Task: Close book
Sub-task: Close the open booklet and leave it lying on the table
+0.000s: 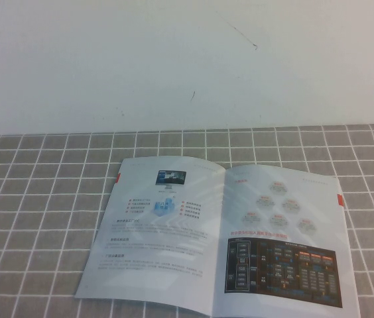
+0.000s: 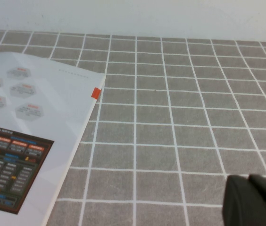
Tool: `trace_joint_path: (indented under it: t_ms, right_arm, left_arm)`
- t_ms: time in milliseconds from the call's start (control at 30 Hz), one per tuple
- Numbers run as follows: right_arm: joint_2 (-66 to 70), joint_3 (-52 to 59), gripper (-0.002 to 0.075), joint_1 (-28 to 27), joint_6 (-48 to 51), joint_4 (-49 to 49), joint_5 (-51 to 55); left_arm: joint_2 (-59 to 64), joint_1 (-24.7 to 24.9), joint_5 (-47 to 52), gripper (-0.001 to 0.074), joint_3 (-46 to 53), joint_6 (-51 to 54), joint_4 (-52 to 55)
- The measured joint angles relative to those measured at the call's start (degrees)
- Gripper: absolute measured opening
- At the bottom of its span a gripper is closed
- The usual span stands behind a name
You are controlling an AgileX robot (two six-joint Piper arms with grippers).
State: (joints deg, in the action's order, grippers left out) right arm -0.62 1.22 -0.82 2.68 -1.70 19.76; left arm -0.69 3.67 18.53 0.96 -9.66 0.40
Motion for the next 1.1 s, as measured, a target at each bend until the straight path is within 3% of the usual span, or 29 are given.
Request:
trace_joint_path:
  t_ms: [1100]
  right_arm:
    - [0.0,0.0,-0.0003,0.0,0.0,-0.11,0.0]
  left_arm:
    - [0.0,0.0,0.09,-0.0004,0.0,0.55,1.22]
